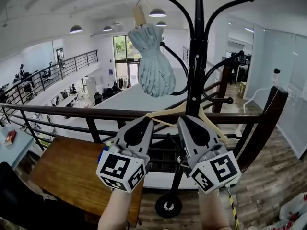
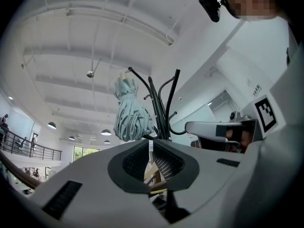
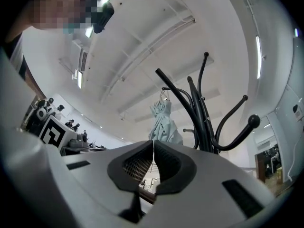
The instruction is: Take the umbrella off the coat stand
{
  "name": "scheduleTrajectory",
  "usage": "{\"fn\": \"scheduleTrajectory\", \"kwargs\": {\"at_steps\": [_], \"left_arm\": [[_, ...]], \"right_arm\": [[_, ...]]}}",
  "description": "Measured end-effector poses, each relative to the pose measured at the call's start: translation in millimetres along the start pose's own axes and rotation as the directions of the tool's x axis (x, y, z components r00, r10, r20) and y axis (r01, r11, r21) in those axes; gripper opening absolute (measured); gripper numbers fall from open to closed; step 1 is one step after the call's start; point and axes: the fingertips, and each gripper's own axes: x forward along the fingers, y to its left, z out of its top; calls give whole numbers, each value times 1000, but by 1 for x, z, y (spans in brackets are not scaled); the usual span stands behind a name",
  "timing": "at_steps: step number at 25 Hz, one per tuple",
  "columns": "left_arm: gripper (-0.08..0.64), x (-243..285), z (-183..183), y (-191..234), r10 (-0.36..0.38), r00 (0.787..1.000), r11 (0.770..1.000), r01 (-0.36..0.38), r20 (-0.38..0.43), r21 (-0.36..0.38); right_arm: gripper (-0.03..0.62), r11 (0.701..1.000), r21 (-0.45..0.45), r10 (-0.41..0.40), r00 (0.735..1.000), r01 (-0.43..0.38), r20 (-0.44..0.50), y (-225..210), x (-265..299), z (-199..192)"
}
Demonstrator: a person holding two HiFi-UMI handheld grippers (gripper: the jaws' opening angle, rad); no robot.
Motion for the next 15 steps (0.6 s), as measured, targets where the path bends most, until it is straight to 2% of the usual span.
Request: {"fn": "scheduleTrajectory", "kwargs": {"at_steps": [15], "left_arm": [[25,41,47,27,-2,997,996,-5,79,92]], "right_arm": [[29,996,-60,66,996,-62,65,-8,50,26]]}}
